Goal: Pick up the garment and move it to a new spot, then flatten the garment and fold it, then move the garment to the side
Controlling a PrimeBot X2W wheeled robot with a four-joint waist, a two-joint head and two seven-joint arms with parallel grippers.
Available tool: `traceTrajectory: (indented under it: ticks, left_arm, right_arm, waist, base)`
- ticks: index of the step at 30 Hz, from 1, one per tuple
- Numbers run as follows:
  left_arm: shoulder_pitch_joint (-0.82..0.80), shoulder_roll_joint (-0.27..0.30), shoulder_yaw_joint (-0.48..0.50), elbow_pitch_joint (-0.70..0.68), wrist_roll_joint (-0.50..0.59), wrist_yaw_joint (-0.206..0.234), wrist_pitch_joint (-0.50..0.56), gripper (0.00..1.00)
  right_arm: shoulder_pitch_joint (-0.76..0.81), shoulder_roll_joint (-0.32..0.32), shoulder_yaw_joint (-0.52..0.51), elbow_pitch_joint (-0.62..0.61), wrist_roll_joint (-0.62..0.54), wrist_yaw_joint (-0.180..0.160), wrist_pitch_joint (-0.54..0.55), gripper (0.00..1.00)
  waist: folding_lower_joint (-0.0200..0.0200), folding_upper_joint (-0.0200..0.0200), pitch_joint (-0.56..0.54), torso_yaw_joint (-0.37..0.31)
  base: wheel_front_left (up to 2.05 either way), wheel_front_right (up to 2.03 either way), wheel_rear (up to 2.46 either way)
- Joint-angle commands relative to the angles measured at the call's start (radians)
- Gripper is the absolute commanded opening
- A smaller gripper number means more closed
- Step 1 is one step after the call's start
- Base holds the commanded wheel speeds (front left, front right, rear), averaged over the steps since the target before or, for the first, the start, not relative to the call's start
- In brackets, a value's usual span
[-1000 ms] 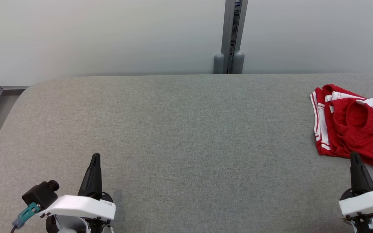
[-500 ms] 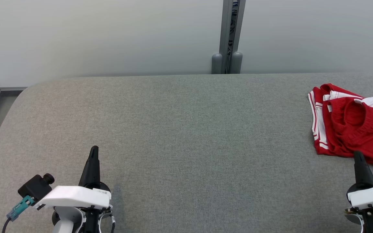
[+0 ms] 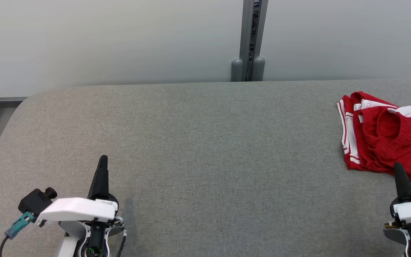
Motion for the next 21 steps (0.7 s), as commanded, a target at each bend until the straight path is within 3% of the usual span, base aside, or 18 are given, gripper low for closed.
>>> traceTrajectory:
  ticks: [1,21]
  left_arm:
    - [-0.035,0.004,0.004,0.001,-0.034,-0.007,0.007,0.00]
    - [-0.080,0.005,0.005,0.035,-0.208,-0.014,0.040,0.00]
  right_arm:
    - [-0.027,-0.003,-0.011,-0.002,0.035,0.000,0.013,0.00]
    - [-0.067,0.007,-0.060,0.038,0.206,0.000,0.080,0.00]
  waist:
    - [0.0000,-0.0001,0.000,-0.001]
    - [0.0000,-0.0001,0.000,-0.011]
  base:
    - [0.00,0.00,0.00]
    - [0.00,0.00,0.00]
